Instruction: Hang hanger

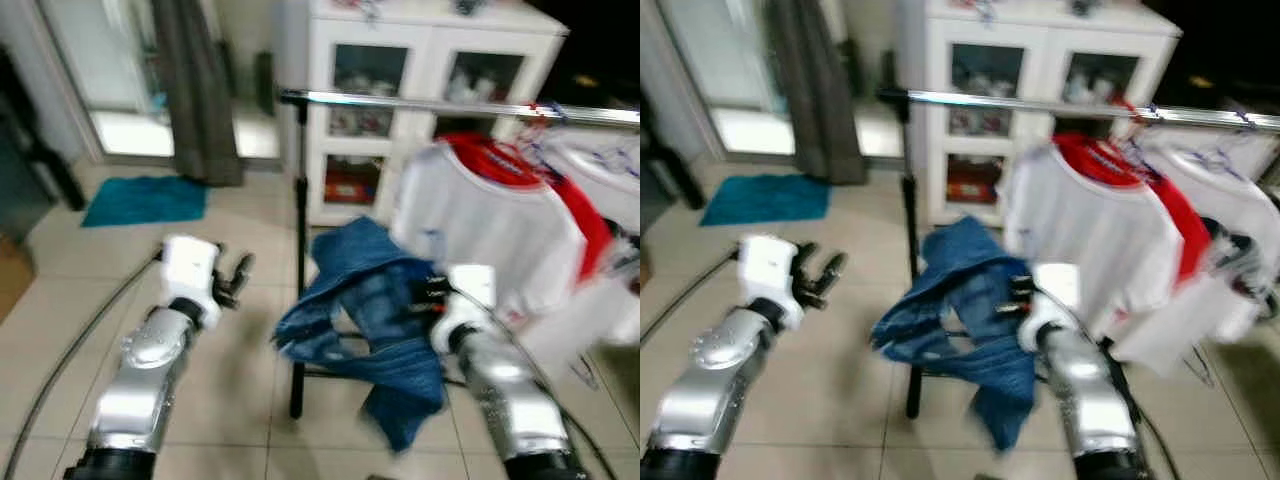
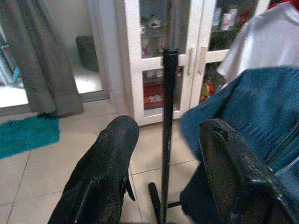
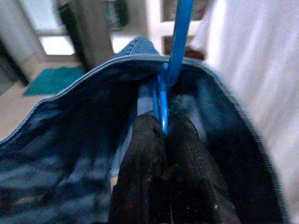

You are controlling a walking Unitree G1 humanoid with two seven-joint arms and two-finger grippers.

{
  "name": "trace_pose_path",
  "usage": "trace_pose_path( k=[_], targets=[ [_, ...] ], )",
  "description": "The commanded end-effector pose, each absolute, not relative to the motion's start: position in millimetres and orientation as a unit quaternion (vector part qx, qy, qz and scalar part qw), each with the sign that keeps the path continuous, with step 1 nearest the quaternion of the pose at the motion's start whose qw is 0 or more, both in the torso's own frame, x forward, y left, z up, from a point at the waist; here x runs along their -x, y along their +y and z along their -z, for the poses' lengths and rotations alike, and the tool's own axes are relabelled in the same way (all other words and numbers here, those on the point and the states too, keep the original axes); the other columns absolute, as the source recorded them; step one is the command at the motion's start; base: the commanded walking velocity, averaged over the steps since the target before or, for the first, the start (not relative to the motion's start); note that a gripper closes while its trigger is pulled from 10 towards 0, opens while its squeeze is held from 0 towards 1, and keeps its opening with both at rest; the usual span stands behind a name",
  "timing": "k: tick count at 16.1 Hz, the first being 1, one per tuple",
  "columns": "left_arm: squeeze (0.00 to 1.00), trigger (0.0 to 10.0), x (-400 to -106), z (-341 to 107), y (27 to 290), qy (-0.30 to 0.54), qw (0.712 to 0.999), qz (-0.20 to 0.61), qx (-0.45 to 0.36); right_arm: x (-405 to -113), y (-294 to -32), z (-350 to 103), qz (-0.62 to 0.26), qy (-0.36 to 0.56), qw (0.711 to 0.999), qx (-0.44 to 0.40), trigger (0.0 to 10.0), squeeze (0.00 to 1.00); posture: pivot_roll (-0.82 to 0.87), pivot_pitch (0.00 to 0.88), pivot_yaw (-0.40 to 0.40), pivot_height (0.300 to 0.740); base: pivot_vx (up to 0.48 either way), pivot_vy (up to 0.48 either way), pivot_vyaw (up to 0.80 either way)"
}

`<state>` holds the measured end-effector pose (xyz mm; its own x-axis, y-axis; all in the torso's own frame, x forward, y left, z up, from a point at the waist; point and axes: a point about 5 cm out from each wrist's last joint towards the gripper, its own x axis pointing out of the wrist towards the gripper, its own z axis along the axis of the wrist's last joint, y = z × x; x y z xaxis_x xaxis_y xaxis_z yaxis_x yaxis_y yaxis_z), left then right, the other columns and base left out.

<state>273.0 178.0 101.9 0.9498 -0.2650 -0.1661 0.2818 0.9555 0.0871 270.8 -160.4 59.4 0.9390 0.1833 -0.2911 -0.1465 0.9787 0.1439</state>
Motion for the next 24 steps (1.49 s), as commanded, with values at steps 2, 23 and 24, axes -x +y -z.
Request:
trace_pose_path(
  k=[2, 23, 24],
  targets=[
    [0.00, 10.0, -271.1, -105.6, 182.5, 0.071, 0.985, 0.146, -0.065, -274.5, -154.4, -79.2, -0.090, 0.106, 0.989, -0.055, 10.0, 0.00, 0.09, 0.000, -0.052, 0.740, 0.398, 0.000, 0.00],
    [0.00, 10.0, -261.5, -137.4, 139.8, 0.051, 0.912, 0.392, -0.111, -306.6, -142.8, -138.4, -0.107, -0.031, 0.990, -0.090, 10.0, 0.00, 0.09, 0.000, -0.073, 0.740, 0.169, 0.000, 0.00],
    [0.00, 10.0, -259.9, -140.3, 134.1, 0.046, 0.905, 0.409, -0.103, -316.1, -136.8, -141.4, -0.105, -0.025, 0.990, -0.086, 10.0, 0.00, 0.09, 0.000, -0.073, 0.740, 0.000, 0.000, 0.00]
  ],
)
